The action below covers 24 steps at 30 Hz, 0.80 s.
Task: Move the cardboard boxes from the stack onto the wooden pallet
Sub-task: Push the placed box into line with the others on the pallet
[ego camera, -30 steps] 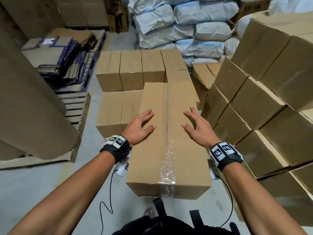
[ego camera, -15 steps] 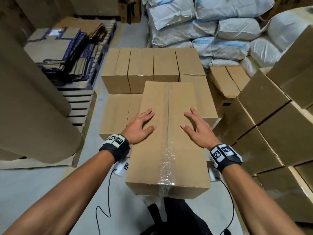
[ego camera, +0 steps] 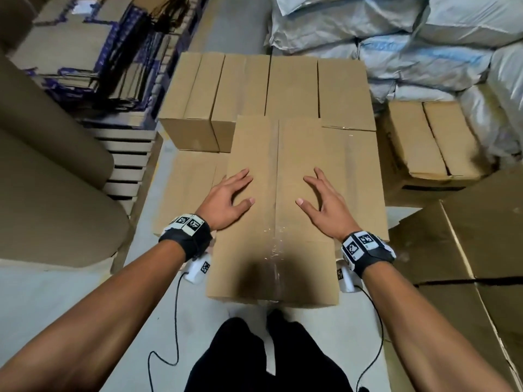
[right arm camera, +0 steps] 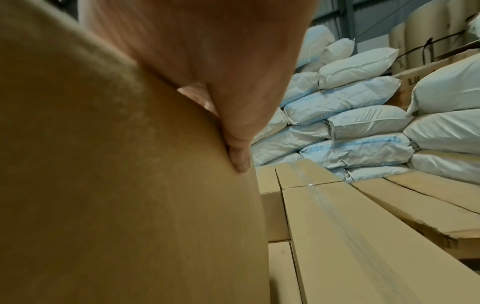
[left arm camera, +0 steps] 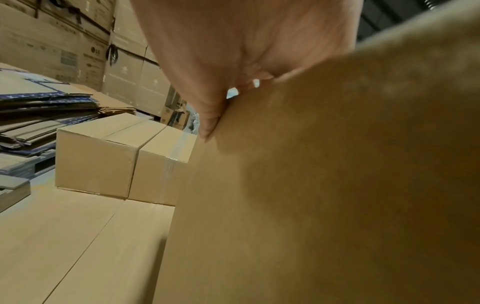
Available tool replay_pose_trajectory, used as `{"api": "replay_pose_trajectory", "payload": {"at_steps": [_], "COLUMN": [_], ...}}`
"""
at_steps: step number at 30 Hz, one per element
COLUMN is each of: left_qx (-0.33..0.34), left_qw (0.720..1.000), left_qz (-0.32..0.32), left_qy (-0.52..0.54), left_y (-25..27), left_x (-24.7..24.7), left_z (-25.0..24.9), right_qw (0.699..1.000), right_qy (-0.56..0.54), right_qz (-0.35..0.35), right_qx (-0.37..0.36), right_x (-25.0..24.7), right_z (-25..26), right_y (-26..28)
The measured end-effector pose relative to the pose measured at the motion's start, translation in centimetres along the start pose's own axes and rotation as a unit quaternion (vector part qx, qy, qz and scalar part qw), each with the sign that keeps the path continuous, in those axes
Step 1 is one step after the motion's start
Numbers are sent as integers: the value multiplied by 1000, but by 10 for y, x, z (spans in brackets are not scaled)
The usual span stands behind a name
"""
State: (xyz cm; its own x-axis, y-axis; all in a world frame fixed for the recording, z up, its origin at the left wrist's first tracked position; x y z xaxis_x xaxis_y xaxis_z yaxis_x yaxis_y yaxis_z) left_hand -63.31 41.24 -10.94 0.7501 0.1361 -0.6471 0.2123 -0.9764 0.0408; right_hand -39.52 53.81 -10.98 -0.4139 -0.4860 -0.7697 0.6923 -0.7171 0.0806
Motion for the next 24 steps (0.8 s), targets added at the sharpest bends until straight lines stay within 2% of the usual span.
{"api": "replay_pose_trajectory", "payload": {"at_steps": [6,14,24], "left_qx": [-29,-39,-46], "left_qw": [999,998,997], "left_qz": [19,46,39], "left_qy": [0,20,40], "left_y": [-67,-146,-205], "left_x": [13,63,134], "left_z": [50,124,201], "right_qw": [999,996,994], "right_qy": [7,16,12], "right_qz": [45,66,75], "right_qx": [18,53,84], "right_x": [24,65,110], "right_z": [-42,-111,-188], "right_y": [-67,-144,-191]}}
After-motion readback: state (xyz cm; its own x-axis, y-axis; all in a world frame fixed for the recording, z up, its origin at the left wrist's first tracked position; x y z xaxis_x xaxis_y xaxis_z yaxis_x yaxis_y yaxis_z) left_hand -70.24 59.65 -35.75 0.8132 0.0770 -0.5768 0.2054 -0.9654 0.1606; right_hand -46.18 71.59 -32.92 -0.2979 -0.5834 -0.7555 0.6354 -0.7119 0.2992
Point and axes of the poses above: each hand's wrist, its own y-axis away from the middle knuckle, its own x-axis out of the palm, z = x × y, the point moved 8 cm from there along -y, towards the middle knuckle, and after that the axes turned 8 degrees about y, right-handed, at the moved point
